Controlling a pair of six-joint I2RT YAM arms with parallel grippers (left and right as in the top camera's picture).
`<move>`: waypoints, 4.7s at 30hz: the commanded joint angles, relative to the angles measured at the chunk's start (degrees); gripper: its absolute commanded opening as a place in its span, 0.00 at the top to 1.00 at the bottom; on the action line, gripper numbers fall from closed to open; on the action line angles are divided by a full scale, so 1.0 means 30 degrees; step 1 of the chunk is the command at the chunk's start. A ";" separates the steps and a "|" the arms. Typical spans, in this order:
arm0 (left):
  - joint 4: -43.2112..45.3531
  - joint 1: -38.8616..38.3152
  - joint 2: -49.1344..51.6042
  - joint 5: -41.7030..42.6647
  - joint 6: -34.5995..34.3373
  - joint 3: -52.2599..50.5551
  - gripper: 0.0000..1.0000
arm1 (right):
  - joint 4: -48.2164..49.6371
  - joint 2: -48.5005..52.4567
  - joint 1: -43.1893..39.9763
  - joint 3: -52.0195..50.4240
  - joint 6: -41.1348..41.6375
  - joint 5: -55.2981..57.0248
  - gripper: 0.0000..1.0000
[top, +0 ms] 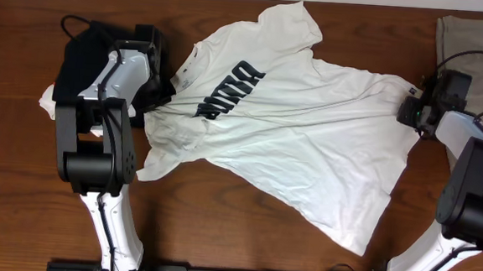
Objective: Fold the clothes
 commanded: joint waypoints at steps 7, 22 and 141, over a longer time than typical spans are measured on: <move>-0.0262 0.0510 0.1275 0.0554 -0.0175 -0.0976 0.71 | 0.1814 0.1319 -0.0029 0.0998 -0.0568 -0.0525 0.73; -0.0503 -0.1472 -0.4685 0.0546 0.0401 -0.0670 0.65 | -1.1475 0.1260 -0.0015 1.2203 -0.2011 -0.2951 0.52; 1.1103 -0.3803 -1.2174 0.4175 -0.4167 -1.7595 0.91 | -1.9795 0.0612 -0.0270 1.2233 -0.0794 -0.0284 0.01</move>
